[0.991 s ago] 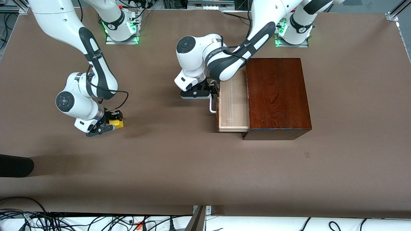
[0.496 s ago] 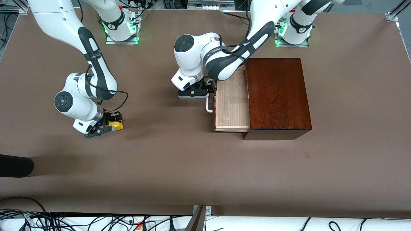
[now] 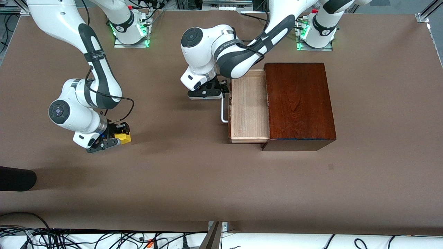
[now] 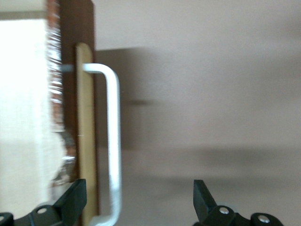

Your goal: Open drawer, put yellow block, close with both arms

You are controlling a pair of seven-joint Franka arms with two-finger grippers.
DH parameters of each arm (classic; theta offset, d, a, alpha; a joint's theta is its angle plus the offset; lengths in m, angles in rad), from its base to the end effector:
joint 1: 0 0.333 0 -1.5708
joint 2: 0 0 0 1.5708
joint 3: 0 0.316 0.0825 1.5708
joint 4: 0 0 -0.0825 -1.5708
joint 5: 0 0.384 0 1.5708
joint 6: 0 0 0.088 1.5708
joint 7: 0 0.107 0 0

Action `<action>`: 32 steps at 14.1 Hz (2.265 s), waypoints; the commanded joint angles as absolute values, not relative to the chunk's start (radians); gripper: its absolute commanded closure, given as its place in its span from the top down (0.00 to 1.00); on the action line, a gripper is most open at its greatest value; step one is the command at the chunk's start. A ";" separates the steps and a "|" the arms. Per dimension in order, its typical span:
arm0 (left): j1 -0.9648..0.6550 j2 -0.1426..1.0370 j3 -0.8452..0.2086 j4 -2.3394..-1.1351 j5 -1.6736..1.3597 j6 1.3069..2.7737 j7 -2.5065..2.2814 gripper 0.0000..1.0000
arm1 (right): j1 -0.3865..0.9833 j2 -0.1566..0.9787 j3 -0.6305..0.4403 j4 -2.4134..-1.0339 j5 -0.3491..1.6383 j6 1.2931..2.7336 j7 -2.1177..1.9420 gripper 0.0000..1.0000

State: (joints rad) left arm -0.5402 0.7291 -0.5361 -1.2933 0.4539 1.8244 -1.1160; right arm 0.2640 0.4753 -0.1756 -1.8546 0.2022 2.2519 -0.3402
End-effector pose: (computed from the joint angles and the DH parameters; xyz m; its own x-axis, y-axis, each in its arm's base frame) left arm 0.4507 -0.5662 0.3455 0.9997 -0.0017 0.0253 0.0014 -0.9922 -0.1247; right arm 0.6299 0.0679 0.2624 0.9502 0.3086 -0.0440 0.3040 -0.9486 -0.0875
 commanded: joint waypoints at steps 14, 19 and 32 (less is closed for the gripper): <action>0.169 0.091 -0.546 -1.574 0.014 1.585 -0.341 1.00 | 0.271 0.393 -0.166 -1.402 0.218 1.599 -0.261 0.24; 0.089 0.039 -0.303 -1.571 -0.050 1.551 -0.186 1.00 | 0.402 0.357 -0.110 -1.394 0.215 1.578 -0.140 0.24; -0.115 -0.008 0.037 -1.578 -0.055 1.532 -0.038 1.00 | 0.931 0.618 -0.112 -1.116 0.031 1.770 -0.130 0.24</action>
